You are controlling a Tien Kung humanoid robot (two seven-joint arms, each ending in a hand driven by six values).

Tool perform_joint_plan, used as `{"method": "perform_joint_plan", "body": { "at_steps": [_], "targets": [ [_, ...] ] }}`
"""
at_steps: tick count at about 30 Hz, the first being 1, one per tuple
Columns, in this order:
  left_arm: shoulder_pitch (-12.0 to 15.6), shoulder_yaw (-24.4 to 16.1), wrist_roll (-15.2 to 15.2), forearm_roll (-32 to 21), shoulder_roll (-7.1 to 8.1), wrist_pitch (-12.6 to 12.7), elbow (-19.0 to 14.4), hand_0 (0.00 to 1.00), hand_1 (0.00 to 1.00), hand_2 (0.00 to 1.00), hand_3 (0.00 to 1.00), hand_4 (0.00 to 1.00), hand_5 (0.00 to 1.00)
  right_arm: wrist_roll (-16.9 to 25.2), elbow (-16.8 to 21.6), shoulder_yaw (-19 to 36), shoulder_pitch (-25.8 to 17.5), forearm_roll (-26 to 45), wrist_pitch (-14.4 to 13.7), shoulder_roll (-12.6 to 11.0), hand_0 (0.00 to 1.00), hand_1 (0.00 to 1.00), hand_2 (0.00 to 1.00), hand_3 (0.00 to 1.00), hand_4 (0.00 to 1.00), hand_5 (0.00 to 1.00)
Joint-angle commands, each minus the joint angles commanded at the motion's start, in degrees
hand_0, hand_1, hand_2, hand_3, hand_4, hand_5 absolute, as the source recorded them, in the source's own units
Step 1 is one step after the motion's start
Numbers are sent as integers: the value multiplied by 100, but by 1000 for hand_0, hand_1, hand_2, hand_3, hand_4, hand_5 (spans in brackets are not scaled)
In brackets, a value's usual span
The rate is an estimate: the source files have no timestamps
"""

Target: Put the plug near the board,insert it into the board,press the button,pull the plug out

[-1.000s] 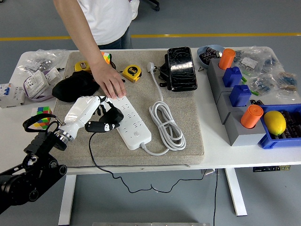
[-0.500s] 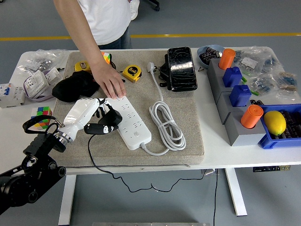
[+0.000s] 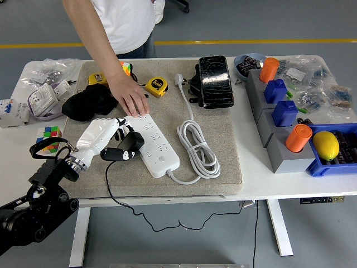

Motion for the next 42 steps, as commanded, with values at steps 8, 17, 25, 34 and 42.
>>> {"method": "perform_joint_plan", "body": {
  "at_steps": [8,17,25,34,42],
  "targets": [
    [6,-15,7,89,16,11,3,260,360,395,543,820,2,2,11,78,2,-61,-1,2,472,585,542,508,853,358],
    [30,-34,41,-60,-5,-169,28,340,484,502,545,998,315,0,16,99,1,-90,5,8,473,585,542,508,853,358],
    [33,-66,52,-138,-12,-189,22,378,537,553,614,998,483,0,16,102,3,-88,6,8,472,584,542,508,853,358],
    [86,-173,144,-183,1,-237,-85,505,616,620,698,998,639,2,18,114,2,-99,10,9,474,584,542,508,852,358],
    [344,-372,-22,-297,68,-121,-475,499,619,625,699,998,650,4,19,132,4,-114,10,13,473,584,542,508,852,357]
  ]
}}
